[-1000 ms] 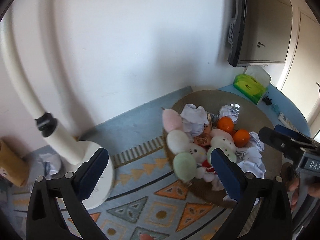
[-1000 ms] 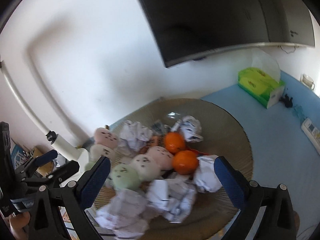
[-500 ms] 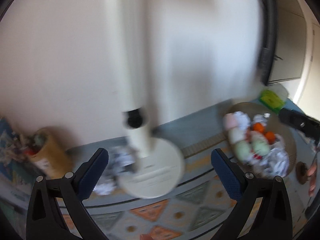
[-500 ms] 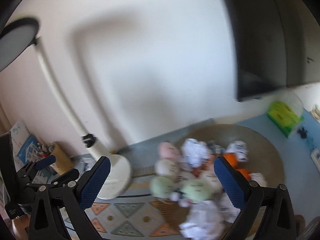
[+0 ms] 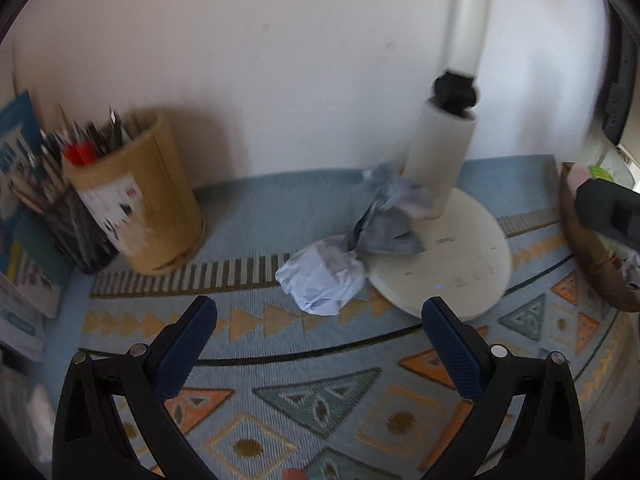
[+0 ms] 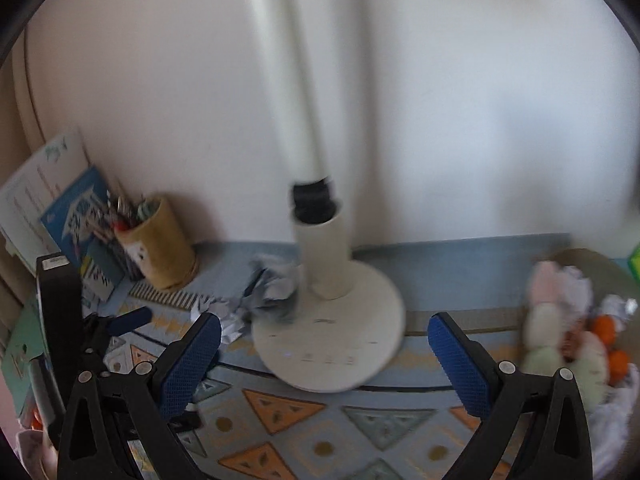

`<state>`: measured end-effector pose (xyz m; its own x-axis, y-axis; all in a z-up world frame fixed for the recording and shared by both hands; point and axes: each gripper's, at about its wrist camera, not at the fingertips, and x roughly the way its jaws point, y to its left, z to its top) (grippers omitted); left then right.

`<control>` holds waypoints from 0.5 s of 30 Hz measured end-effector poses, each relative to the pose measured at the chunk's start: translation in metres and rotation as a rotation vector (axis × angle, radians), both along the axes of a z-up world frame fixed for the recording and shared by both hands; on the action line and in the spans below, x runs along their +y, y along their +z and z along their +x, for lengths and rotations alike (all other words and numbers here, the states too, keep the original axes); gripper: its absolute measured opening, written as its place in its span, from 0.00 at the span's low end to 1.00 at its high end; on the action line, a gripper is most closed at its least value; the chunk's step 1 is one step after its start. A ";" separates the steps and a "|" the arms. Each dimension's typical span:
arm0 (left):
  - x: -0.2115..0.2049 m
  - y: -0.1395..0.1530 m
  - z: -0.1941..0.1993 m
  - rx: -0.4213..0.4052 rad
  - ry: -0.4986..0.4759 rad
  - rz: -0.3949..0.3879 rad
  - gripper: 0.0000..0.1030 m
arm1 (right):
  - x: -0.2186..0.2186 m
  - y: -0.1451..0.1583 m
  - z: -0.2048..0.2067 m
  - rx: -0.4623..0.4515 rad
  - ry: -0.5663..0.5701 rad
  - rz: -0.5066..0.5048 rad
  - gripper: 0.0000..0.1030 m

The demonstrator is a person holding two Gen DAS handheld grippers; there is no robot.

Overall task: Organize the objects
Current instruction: 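Move both tools to the last paper balls by the lamp base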

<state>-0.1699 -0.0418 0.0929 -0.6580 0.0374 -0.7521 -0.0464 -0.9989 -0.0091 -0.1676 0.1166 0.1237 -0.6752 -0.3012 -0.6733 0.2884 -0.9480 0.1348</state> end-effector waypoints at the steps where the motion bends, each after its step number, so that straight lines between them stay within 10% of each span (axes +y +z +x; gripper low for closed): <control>1: -0.002 -0.006 -0.005 -0.009 -0.006 0.010 0.99 | -0.003 -0.006 -0.005 -0.010 0.005 -0.002 1.00; 15: -0.013 -0.039 -0.045 -0.029 -0.032 0.089 0.99 | -0.056 -0.070 -0.080 -0.070 -0.021 0.002 1.00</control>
